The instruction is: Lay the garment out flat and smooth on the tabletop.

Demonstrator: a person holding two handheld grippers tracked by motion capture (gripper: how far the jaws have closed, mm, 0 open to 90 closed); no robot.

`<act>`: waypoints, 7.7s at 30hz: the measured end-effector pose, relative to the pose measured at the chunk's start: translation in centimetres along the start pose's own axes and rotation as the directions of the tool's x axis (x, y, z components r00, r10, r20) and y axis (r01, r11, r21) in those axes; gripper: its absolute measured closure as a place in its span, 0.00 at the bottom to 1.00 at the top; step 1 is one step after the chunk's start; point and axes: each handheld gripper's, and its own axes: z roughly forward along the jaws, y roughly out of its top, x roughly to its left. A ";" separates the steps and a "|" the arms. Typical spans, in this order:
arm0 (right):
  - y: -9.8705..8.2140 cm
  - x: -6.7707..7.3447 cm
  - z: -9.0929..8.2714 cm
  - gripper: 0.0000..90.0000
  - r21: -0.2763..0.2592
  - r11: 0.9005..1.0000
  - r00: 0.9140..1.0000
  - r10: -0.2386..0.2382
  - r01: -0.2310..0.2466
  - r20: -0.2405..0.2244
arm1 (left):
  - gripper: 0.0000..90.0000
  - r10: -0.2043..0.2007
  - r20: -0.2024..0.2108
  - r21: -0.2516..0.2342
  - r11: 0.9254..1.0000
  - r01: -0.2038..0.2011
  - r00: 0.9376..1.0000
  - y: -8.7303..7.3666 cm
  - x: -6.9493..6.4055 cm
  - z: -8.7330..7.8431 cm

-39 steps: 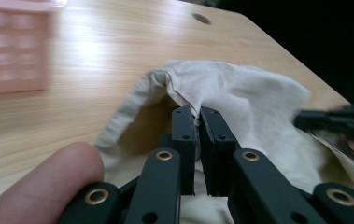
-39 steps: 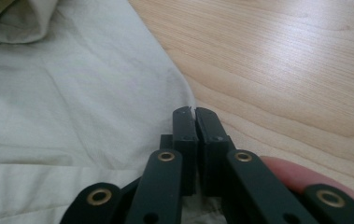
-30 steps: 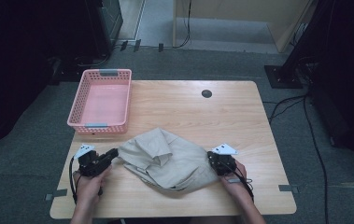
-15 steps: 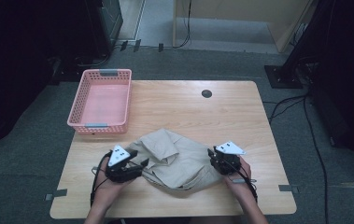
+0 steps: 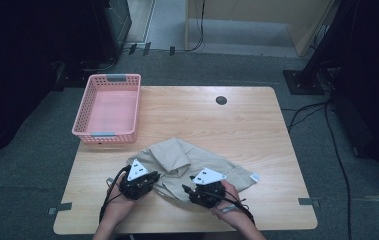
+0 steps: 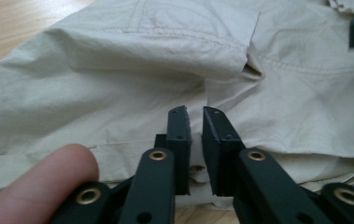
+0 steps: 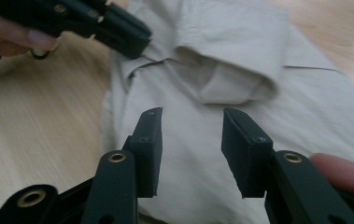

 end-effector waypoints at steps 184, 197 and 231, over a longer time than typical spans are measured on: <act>-3.6 -20.0 -5.2 1.00 -0.056 0.920 0.916 0.391 -0.387 0.093 | 0.67 0.117 -0.184 0.021 0.993 -0.116 0.976 1.4 -3.1 4.3; -1.9 -21.1 -5.4 1.00 -0.085 0.919 0.919 0.391 -0.386 0.052 | 0.98 -0.342 0.147 -0.104 0.928 0.358 0.928 6.9 2.6 3.4; -0.5 -14.0 3.4 0.54 -0.001 0.973 0.934 0.221 -0.230 0.281 | 0.43 -0.128 -0.113 -0.001 0.992 0.129 0.985 5.5 -0.7 10.9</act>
